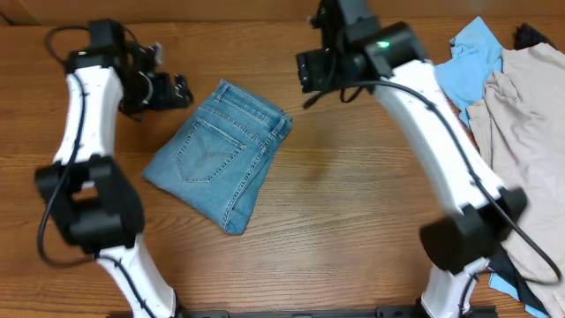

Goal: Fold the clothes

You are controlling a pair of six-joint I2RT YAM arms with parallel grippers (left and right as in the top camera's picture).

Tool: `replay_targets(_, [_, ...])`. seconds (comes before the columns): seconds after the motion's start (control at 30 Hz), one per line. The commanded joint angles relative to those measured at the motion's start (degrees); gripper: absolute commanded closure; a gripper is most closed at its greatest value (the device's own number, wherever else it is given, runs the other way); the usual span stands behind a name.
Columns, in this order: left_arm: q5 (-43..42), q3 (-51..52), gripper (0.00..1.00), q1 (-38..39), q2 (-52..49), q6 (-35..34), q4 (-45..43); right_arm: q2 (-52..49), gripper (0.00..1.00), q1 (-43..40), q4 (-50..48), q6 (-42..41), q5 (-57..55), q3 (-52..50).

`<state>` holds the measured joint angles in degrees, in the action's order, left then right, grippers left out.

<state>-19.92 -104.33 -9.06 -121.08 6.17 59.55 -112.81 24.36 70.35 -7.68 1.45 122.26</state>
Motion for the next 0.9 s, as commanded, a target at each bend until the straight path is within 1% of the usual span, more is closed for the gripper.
replay_targets(0.0, [-4.15,0.37,0.00,1.33,-6.51,6.23,0.17,4.15,0.18,-1.38,2.49,0.02,-1.03,1.36])
replay_targets(0.23, [-4.13,0.37,0.00,2.34,-13.27,7.65,1.53,5.53,0.18,-4.31,6.32,-0.07,-0.96,1.36])
replay_targets(0.27, [-4.24,0.37,0.02,2.60,-13.64,7.87,2.25,5.51,0.18,-4.66,6.54,-0.35,-0.96,1.36])
replay_targets(0.33, [-4.57,0.37,0.09,3.15,-14.23,8.76,3.91,5.53,0.18,-5.09,6.49,-1.11,-0.98,1.36])
replay_targets(0.43, [-8.24,0.37,0.57,4.28,-14.56,13.29,7.65,5.53,0.18,-6.14,6.54,-1.51,-0.98,1.36])
replay_targets(0.5, [-8.33,0.37,0.94,4.55,-14.56,13.55,8.66,5.51,0.18,-6.51,6.51,-1.51,-0.98,1.36])
replay_targets(0.57, [-6.19,0.37,0.96,4.22,-14.56,13.00,9.73,5.53,0.18,-7.43,6.56,-1.51,-1.01,1.36])
replay_targets(0.7, [6.36,0.35,0.96,1.38,-14.23,3.85,9.55,5.51,0.18,-9.49,7.43,-1.51,-0.98,1.36])
replay_targets(0.73, [10.91,0.28,0.96,-1.03,-13.97,0.22,9.35,5.51,0.18,-10.64,7.98,-1.49,-1.01,1.36])
replay_targets(0.87, [16.04,-0.98,0.96,-7.87,-13.77,-3.91,9.27,5.51,0.18,-12.63,8.46,-1.49,-0.98,1.36])
